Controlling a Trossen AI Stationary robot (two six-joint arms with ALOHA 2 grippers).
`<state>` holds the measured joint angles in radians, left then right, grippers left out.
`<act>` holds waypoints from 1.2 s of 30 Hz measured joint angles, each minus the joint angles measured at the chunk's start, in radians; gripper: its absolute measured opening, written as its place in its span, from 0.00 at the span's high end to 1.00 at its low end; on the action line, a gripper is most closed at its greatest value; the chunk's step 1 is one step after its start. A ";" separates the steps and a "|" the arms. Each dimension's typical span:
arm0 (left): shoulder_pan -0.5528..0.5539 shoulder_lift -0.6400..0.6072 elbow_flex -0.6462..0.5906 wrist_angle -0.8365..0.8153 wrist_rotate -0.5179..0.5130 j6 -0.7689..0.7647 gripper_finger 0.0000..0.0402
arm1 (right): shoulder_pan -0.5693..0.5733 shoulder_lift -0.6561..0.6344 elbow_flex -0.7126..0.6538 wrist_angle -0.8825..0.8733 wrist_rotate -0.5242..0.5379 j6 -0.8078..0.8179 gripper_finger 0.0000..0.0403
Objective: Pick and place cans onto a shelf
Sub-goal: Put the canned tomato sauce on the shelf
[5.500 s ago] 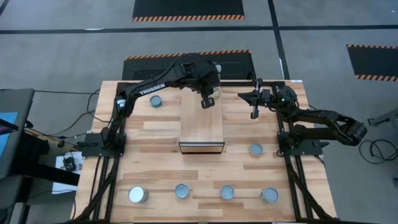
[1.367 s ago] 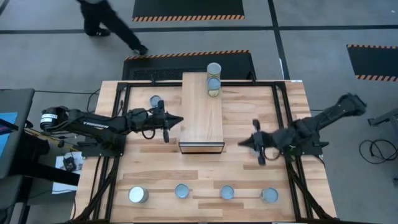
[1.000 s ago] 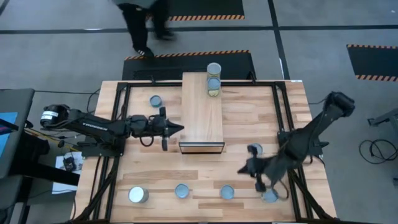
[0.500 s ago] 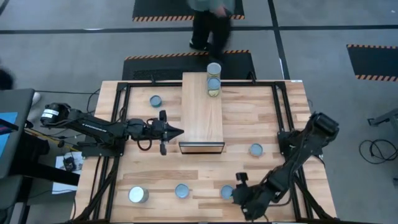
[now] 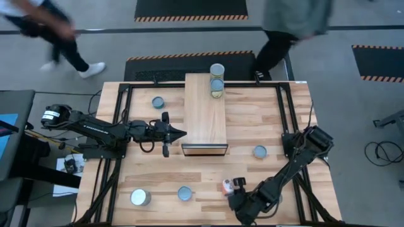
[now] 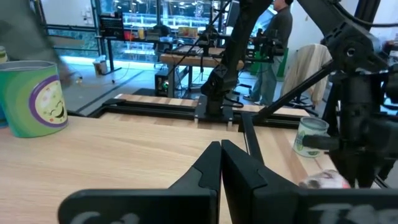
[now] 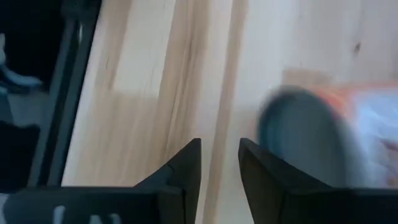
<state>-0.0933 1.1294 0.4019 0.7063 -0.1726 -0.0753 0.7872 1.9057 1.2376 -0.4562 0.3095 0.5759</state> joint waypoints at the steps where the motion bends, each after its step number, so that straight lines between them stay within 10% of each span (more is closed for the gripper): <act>1: 0.000 0.000 0.000 0.000 0.000 0.000 1.00 | -0.005 -0.002 0.007 0.004 0.004 -0.007 0.69; 11: -0.008 0.000 0.000 -0.010 0.000 0.000 1.00 | -0.012 -0.063 0.061 -0.149 0.009 -0.013 0.64; 22: -0.058 0.002 0.000 -0.020 -0.034 0.000 1.00 | 0.044 -0.073 0.049 -0.417 0.243 0.110 0.55; 36: -0.067 0.002 0.000 -0.015 -0.052 0.001 1.00 | 0.026 -0.019 0.048 -0.451 0.282 0.071 0.81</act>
<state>-0.1600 1.1316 0.4023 0.6910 -0.2249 -0.0746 0.8130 1.8870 1.2854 -0.9075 0.5920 0.6468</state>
